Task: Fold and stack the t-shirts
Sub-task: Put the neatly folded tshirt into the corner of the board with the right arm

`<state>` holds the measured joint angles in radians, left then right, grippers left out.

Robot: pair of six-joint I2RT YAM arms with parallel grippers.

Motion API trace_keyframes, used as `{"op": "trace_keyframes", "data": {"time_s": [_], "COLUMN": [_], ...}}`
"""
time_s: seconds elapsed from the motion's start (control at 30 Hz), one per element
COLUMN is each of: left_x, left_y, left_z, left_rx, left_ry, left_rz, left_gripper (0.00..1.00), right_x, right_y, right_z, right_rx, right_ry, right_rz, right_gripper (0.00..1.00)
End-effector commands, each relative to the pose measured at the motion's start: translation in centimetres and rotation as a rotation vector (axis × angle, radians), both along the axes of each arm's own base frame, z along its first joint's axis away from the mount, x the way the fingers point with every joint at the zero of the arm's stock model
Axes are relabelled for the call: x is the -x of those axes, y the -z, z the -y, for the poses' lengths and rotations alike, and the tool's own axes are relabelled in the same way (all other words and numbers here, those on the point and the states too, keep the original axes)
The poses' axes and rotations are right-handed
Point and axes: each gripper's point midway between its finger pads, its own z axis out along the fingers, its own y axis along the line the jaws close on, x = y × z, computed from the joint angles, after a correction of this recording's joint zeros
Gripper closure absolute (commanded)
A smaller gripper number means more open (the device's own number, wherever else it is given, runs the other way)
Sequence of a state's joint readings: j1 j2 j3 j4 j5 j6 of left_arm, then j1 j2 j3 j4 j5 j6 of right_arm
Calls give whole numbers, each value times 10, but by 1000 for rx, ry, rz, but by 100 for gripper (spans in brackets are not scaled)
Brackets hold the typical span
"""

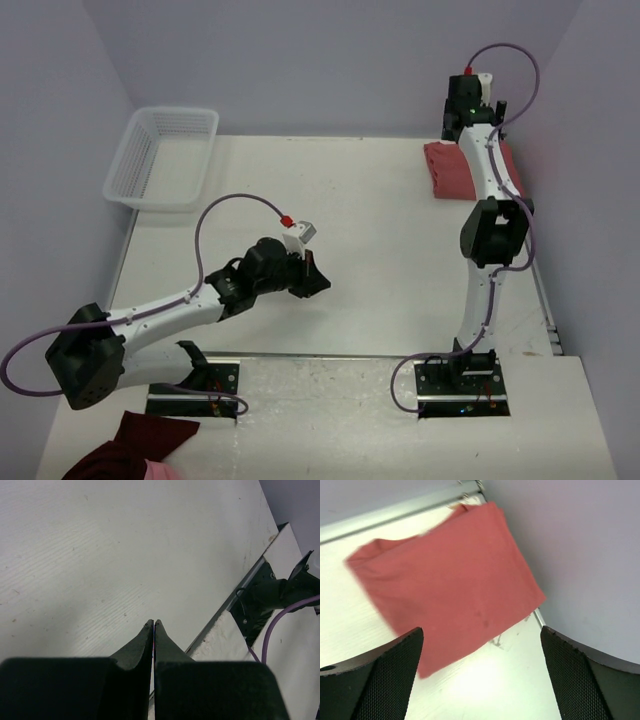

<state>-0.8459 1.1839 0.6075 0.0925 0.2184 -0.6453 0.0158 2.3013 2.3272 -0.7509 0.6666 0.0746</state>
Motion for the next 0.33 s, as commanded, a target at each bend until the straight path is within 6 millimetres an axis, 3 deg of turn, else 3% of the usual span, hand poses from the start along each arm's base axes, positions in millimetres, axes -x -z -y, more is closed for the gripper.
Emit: {"op": "trace_keyframes", "data": {"time_s": [0.0, 0.03, 0.17, 0.2, 0.23, 0.27, 0.3], "left_x": [-8, -8, -8, -8, -10, -11, -12], "left_y": [-19, -20, -21, -17, -16, -15, -16], "left_z": [-2, -4, -15, -19, -22, -26, -27], "left_rx": [10, 8, -17, -31, -36, -36, -34], "left_ry": [-69, -78, -130, -144, -170, -193, -201], "left_rz": [58, 62, 91, 88, 88, 89, 92], "left_gripper": [100, 100, 100, 100, 96, 86, 84], "right_x": [8, 8, 16, 20, 25, 31, 36], "right_y": [-47, -50, -53, -63, -55, -60, -57], "right_z": [-57, -71, -92, -102, -107, -117, -120], "right_rx": [-107, -104, -108, -135, -154, -224, -246], "right_ry": [-126, -148, -180, -217, -228, -251, -254], "right_rz": [116, 115, 111, 131, 115, 126, 119], "right_gripper": [1, 1, 1, 1, 1, 1, 1]}}
